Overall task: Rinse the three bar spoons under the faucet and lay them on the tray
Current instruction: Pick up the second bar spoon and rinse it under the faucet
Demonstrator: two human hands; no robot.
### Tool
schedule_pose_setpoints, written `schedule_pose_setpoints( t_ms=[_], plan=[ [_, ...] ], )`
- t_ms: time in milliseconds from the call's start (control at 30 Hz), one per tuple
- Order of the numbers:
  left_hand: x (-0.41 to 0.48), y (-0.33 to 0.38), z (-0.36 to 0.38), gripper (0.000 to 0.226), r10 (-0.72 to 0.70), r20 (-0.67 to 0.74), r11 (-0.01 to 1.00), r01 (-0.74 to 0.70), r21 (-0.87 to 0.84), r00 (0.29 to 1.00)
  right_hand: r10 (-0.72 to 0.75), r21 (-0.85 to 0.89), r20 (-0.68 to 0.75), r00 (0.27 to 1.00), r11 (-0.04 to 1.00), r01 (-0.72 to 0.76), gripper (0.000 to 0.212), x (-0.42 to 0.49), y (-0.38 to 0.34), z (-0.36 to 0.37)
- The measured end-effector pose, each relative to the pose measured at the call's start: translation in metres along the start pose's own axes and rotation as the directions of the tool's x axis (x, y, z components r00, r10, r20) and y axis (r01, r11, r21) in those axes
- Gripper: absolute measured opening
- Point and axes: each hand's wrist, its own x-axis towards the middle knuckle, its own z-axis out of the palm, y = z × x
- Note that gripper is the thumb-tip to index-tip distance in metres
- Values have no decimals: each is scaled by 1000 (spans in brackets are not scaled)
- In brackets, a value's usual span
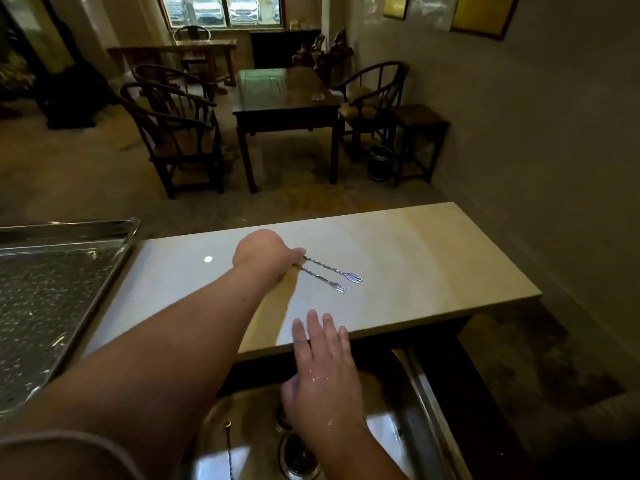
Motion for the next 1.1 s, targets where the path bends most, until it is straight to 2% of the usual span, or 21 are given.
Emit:
schedule_pose_setpoints(
  t_ms=[167,333,433,500,600,700,767,833,900,1000,1100],
  plan=[
    [14,-13,-7,52,-16,93,979,-4,205,996,-35,-8,42,998,999,36,83,2,1,1],
    [0,-53,-23,40,-180,110,944,140,300,978,-39,-31,60,997,999,41,84,1,4,5],
    [-12,-79,-28,29,-261,104,935,224,275,960,-40,-48,71,997,998,43,84,0,4,5],
    [-20,-94,-28,19,-260,81,946,236,223,962,-36,-56,78,996,998,41,84,1,3,6],
    [-39,-111,-27,23,-117,21,964,109,242,993,-7,-67,61,998,998,11,83,1,-2,8],
    [-67,-119,-26,19,50,54,977,-60,206,997,52,-30,24,998,998,-51,78,0,-11,6],
    [-92,-127,-22,13,169,80,977,-178,120,982,95,28,-20,995,995,-95,75,-1,-18,4],
    [-118,-139,-13,13,340,63,939,-342,21,938,187,165,-78,979,971,-172,73,-7,-25,5],
    [-144,-152,1,13,484,65,874,-479,-78,873,300,346,-112,947,905,-245,71,-25,-29,9],
    [-180,-166,33,9,618,140,781,-584,-220,774,437,587,-42,898,738,-332,68,-77,-30,27],
    [-207,-174,72,13,685,216,725,-623,-293,696,623,677,96,776,531,-510,64,-122,-13,47]
  ],
)
